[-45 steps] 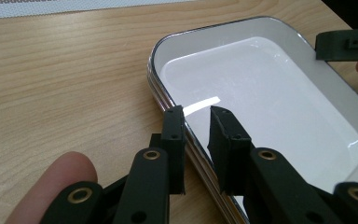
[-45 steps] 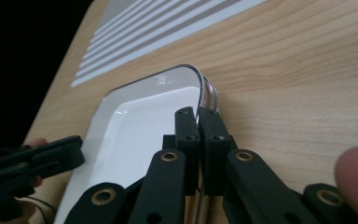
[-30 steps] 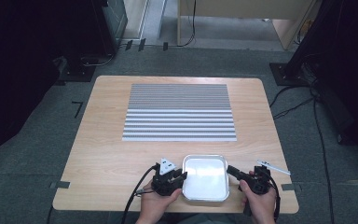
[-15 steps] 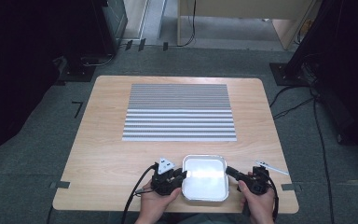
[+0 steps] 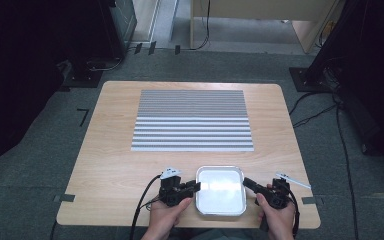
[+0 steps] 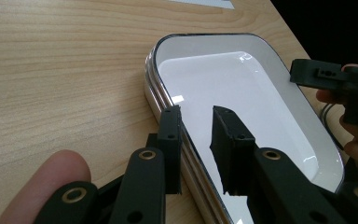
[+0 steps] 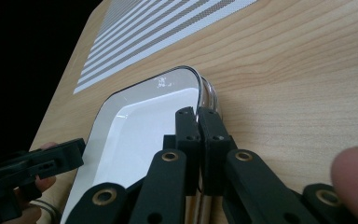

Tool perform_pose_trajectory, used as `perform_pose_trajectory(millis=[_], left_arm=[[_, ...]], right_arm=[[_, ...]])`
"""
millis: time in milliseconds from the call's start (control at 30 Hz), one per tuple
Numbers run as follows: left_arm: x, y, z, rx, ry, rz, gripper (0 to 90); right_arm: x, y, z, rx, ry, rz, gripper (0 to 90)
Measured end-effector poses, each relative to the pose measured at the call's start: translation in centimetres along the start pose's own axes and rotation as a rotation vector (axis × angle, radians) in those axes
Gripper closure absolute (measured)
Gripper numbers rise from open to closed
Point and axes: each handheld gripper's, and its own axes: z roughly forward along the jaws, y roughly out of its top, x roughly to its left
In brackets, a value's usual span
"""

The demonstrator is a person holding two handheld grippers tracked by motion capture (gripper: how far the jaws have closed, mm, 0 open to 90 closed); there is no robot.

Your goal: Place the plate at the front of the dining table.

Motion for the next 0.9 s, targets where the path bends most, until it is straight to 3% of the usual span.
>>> perform_pose_trajectory(millis=[200, 367, 500, 600, 633, 667, 733, 833, 867, 900], left_arm=[[0.3, 0.1, 0.1, 0.015, -0.039, -0.03, 71.0], [0.2, 0.0, 0.3, 0.021, -0.024, -0.03, 71.7], [-0.4, 0.2, 0.0, 0.005, -0.001, 0.008, 71.7], [-0.8, 0.4, -0.3, -0.004, -0.006, 0.034, 72.8], [-1.0, 0.4, 0.1, 0.026, -0.099, 0.017, 70.8], [-1.0, 0.4, 0.1, 0.026, -0.099, 0.017, 70.5], [-1.9, 0.0, 0.8, 0.046, -0.07, 0.086, 68.8], [-1.9, 0.0, 0.6, 0.034, -0.056, 0.094, 66.8], [-1.6, 0.5, -0.2, 0.0, -0.023, 0.099, 66.6], [-1.6, 0.5, -0.2, 0.0, -0.023, 0.099, 66.5]], right_arm=[[-0.3, 0.0, 0.1, 0.007, -0.006, 0.004, 89.0], [-0.3, 0.0, 0.1, 0.005, -0.005, 0.002, 89.0], [-0.2, -0.1, 0.0, 0.003, -0.008, 0.003, 89.1], [-0.1, -0.1, -0.2, -0.012, -0.005, -0.001, 89.1], [0.1, 0.0, -0.2, -0.023, 0.024, -0.004, 89.1], [0.2, 0.0, -0.2, -0.018, 0.038, -0.001, 89.0], [0.8, -0.3, 0.1, -0.009, 0.036, -0.02, 88.4], [1.1, -0.4, 0.2, -0.015, 0.019, -0.033, 86.3], [1.2, -0.4, 0.3, -0.015, 0.017, -0.036, 85.6], [1.2, -0.4, 0.3, -0.015, 0.017, -0.036, 85.6]])
